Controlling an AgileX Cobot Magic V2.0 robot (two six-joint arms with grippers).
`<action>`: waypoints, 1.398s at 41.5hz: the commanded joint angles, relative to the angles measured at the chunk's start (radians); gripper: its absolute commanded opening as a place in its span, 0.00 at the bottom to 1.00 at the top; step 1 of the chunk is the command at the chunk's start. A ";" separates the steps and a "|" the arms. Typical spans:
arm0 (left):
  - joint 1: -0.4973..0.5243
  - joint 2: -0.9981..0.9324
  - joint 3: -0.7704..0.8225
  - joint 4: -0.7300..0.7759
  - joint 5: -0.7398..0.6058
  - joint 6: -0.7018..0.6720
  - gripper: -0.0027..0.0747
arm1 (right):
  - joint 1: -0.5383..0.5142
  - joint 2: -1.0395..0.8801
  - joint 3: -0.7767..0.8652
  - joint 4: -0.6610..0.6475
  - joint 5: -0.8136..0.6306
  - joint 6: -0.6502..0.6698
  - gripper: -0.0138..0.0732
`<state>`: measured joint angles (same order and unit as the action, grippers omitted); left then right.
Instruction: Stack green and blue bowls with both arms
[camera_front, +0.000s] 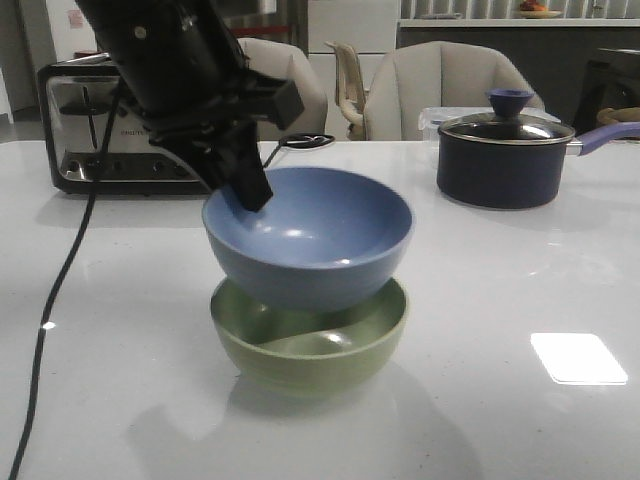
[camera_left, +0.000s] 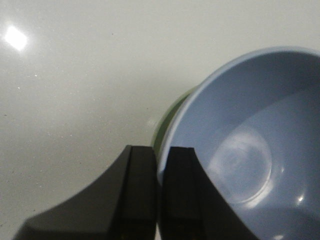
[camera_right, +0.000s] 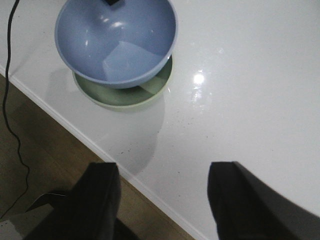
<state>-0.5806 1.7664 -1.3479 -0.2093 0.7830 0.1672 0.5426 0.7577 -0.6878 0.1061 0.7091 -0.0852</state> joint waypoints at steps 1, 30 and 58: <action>-0.008 -0.016 -0.027 -0.029 -0.055 0.000 0.16 | -0.001 -0.006 -0.026 -0.003 -0.068 -0.003 0.73; -0.012 -0.195 -0.028 -0.033 -0.006 0.042 0.64 | -0.001 -0.006 -0.026 -0.003 -0.068 -0.003 0.73; -0.059 -0.909 0.528 -0.024 -0.099 0.048 0.64 | -0.001 -0.006 -0.026 -0.003 -0.058 -0.003 0.73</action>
<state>-0.6321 0.9223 -0.8551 -0.2194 0.7803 0.2120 0.5426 0.7577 -0.6878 0.1061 0.7091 -0.0835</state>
